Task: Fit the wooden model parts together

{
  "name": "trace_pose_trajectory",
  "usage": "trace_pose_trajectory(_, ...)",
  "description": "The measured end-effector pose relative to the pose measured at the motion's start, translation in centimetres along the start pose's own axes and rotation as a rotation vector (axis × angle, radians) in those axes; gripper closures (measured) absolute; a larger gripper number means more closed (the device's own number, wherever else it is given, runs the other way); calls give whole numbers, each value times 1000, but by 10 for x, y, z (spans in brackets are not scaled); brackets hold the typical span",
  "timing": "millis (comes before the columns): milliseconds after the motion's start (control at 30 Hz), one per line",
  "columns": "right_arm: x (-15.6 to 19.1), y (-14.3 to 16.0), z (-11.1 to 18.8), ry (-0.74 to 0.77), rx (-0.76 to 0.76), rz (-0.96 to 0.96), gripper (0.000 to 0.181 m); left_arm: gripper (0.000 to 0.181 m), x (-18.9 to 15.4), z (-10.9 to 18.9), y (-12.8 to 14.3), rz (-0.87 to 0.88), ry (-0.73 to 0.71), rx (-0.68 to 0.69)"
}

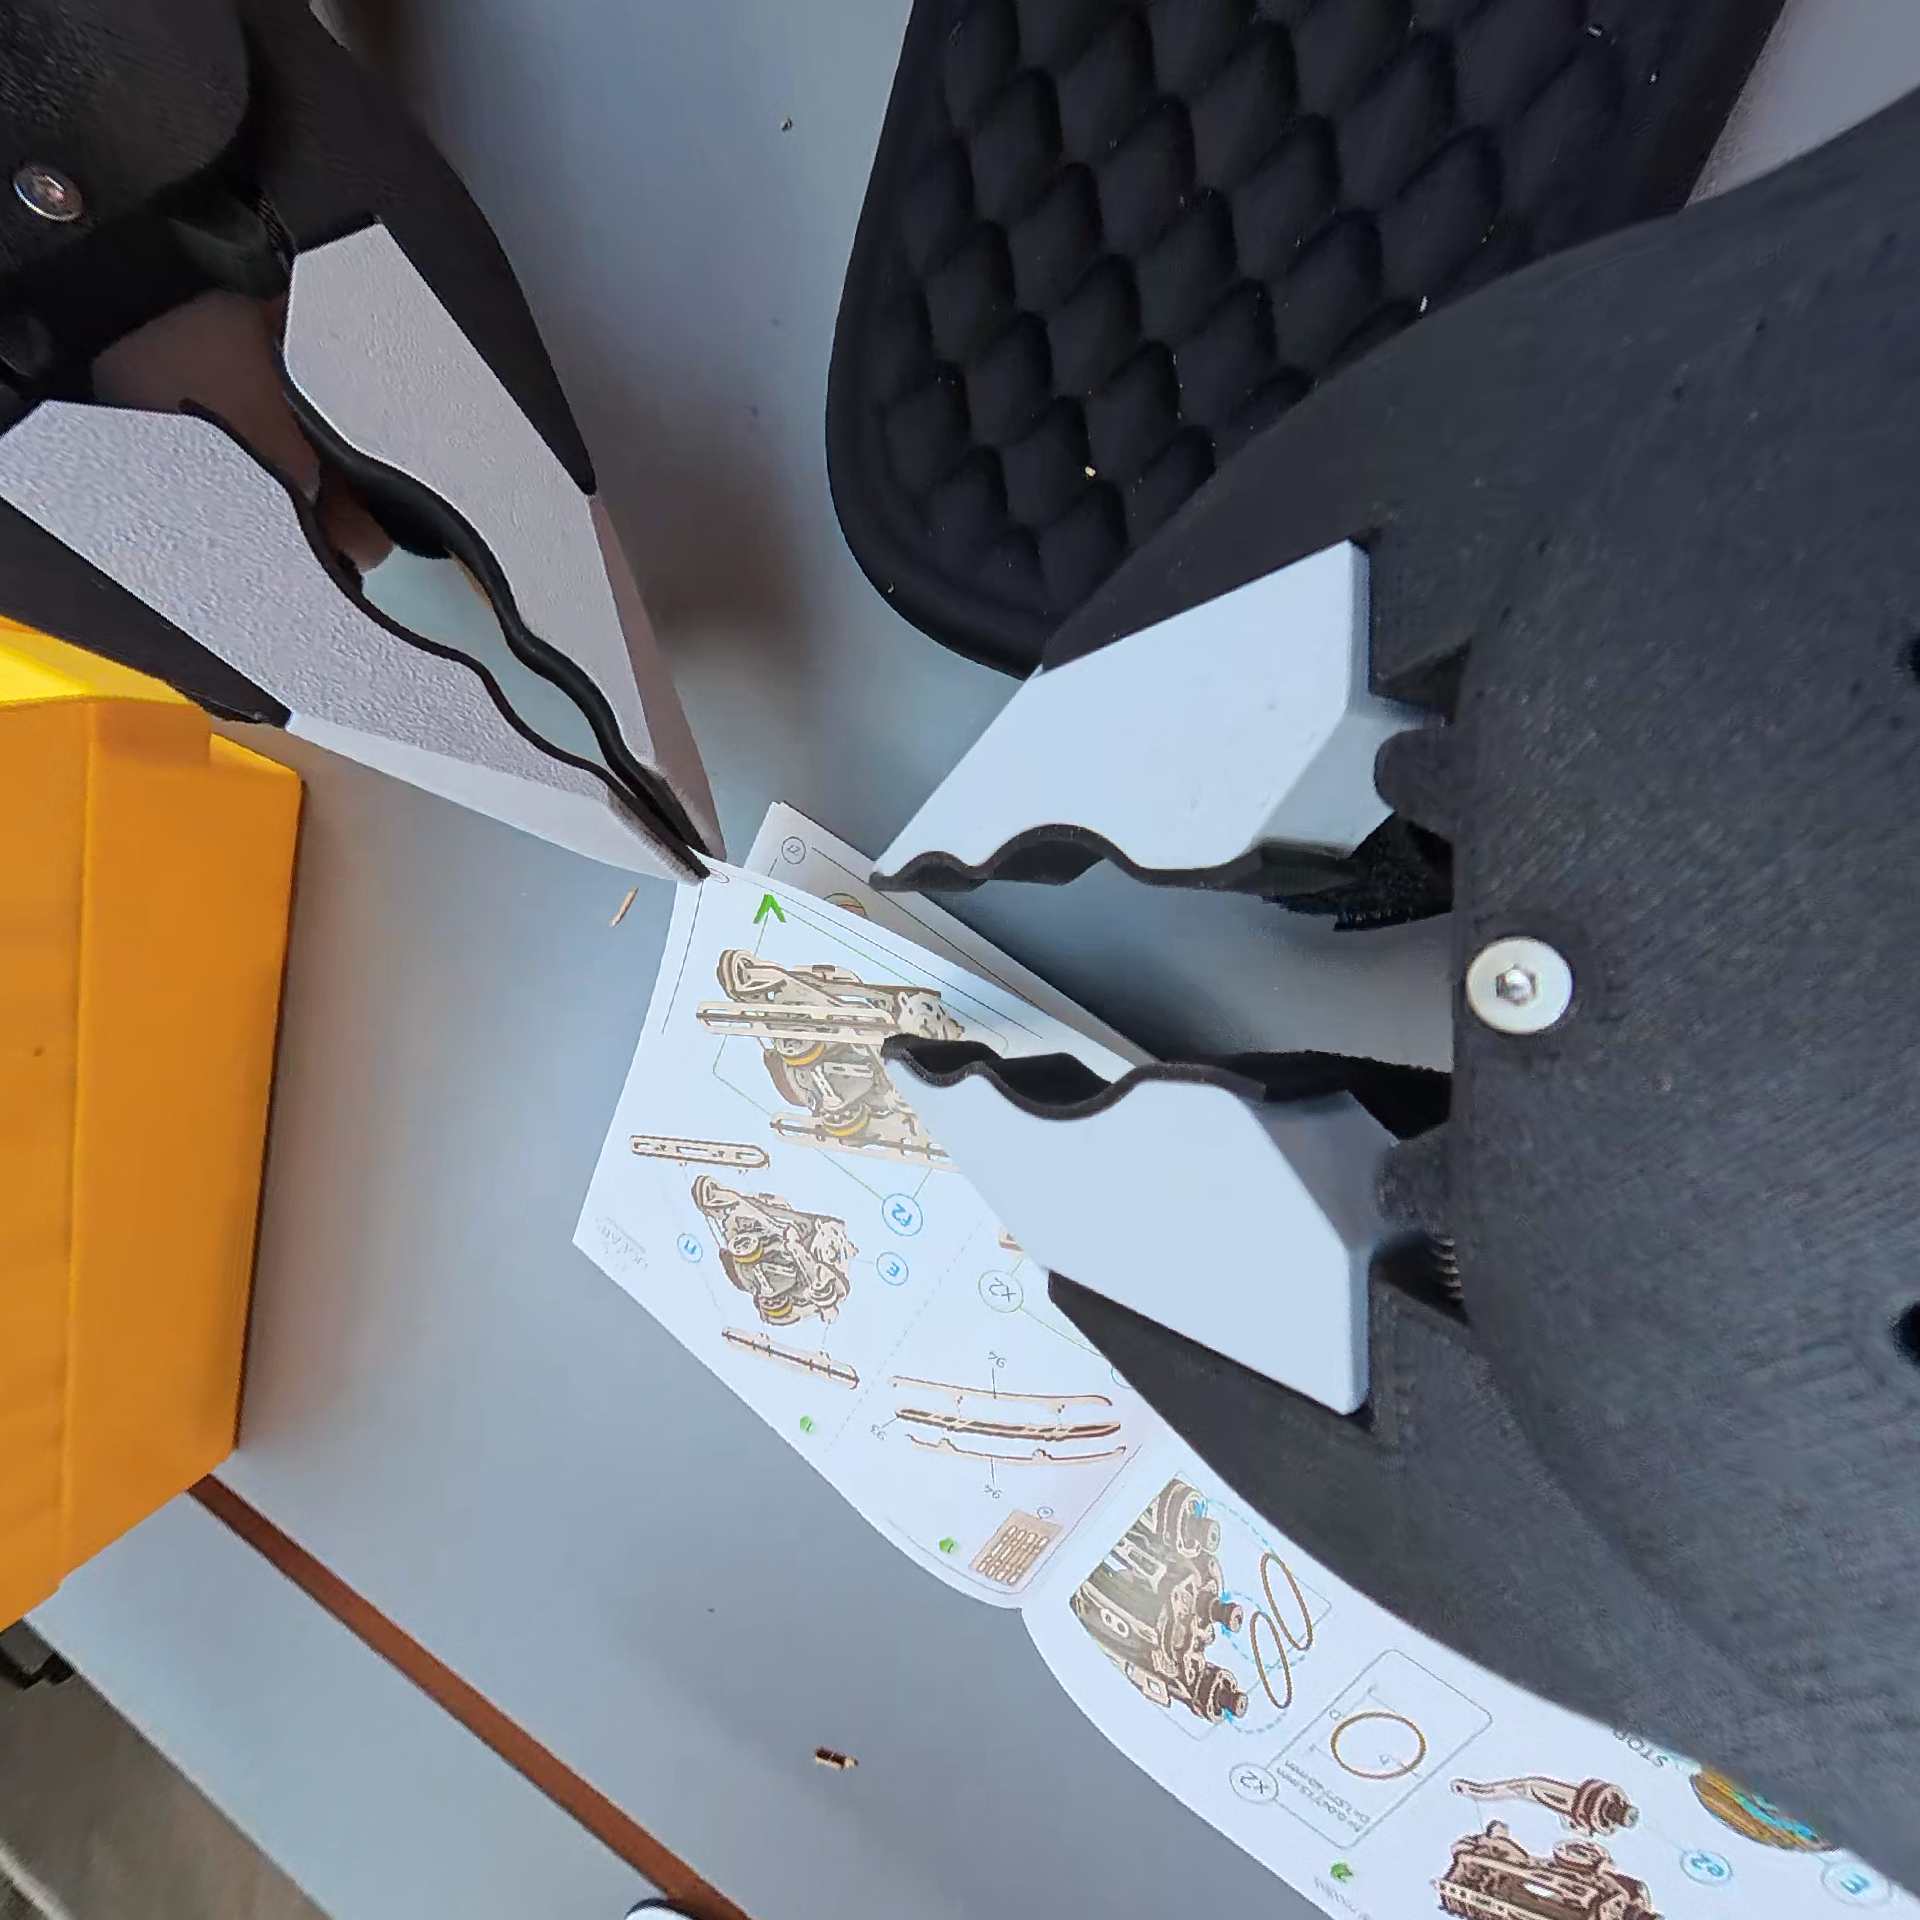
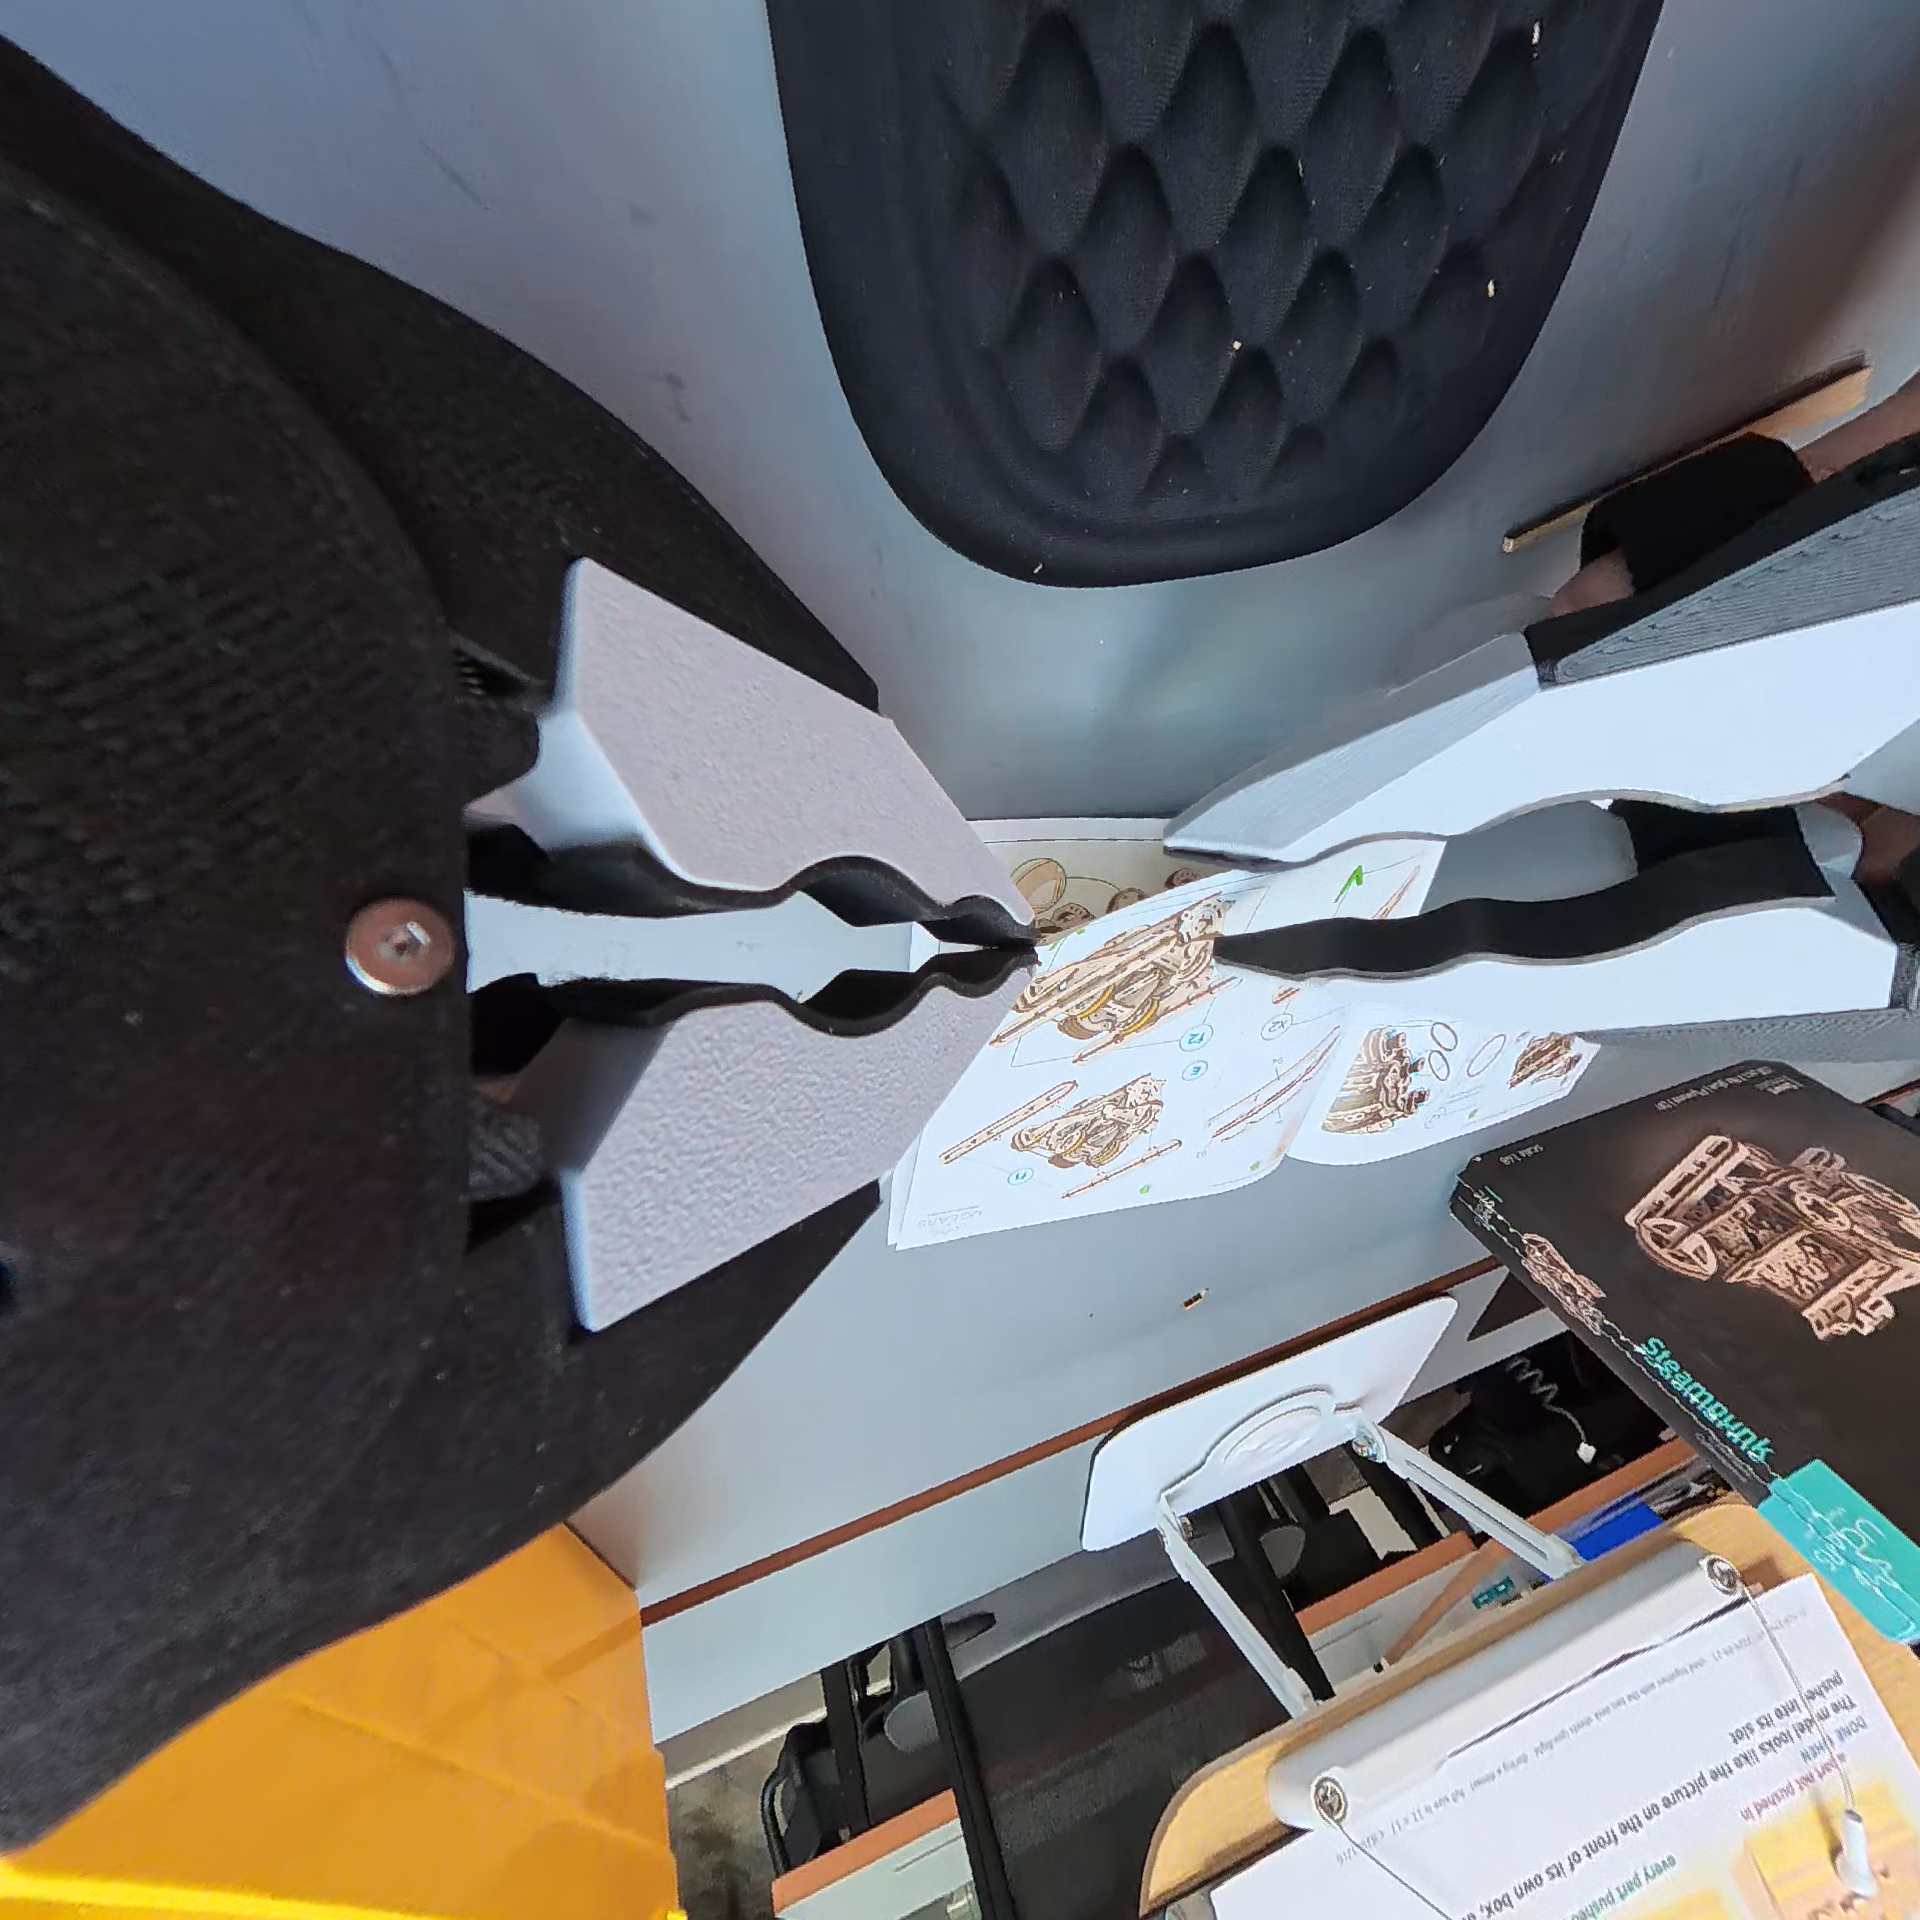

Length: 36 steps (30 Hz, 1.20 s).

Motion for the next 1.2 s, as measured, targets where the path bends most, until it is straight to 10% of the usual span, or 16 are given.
trace_pose_trajectory(33, 0, -1, 0, 2, -2, 0, 181, 159, 0, 1, -1, -3, -8, -22)
trace_pose_trajectory(1200, 1, 15, 5, 1, 163, -31, 161, 181, -6, -12, 19, -291, -138, 55)
Point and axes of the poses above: each gripper's, where its closed fingertips meet, z back along the fingers, y out of its underside, x = y × z across the jaws, the point moved 7 cm from there along z, back along the fingers, and after that the axes turned 12 degrees about z, right-handed, at the moved point
